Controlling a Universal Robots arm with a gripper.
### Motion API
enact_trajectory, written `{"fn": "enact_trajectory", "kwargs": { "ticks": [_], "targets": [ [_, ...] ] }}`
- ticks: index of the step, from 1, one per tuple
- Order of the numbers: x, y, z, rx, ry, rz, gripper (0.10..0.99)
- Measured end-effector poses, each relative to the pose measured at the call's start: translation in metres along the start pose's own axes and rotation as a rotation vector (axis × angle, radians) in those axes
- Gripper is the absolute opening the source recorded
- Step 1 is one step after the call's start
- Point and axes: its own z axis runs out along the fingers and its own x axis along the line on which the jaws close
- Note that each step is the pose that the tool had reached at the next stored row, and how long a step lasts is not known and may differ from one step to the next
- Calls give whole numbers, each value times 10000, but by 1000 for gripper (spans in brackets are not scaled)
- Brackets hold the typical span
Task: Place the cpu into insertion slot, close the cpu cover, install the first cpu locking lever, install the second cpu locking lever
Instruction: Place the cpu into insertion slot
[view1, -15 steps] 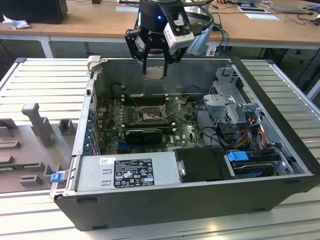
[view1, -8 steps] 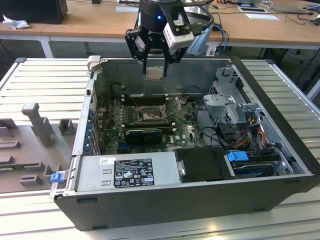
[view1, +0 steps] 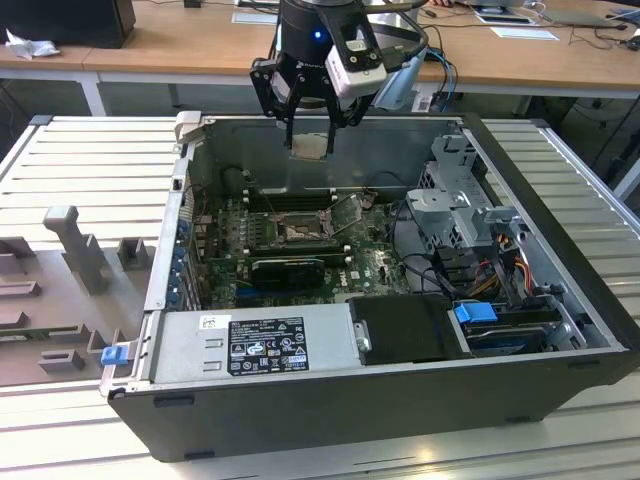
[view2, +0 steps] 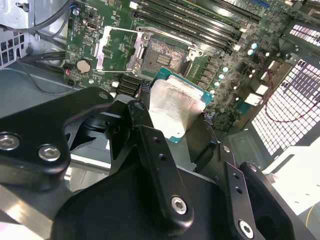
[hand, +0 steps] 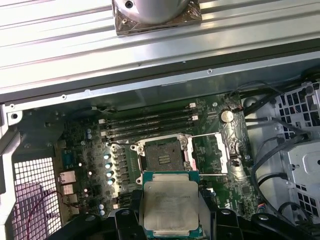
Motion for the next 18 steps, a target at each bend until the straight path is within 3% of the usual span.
{"fn": "enact_trajectory", "kwargs": {
  "ticks": [18],
  "targets": [
    [0,0,2,-5,-24,265,529]
  ]
}}
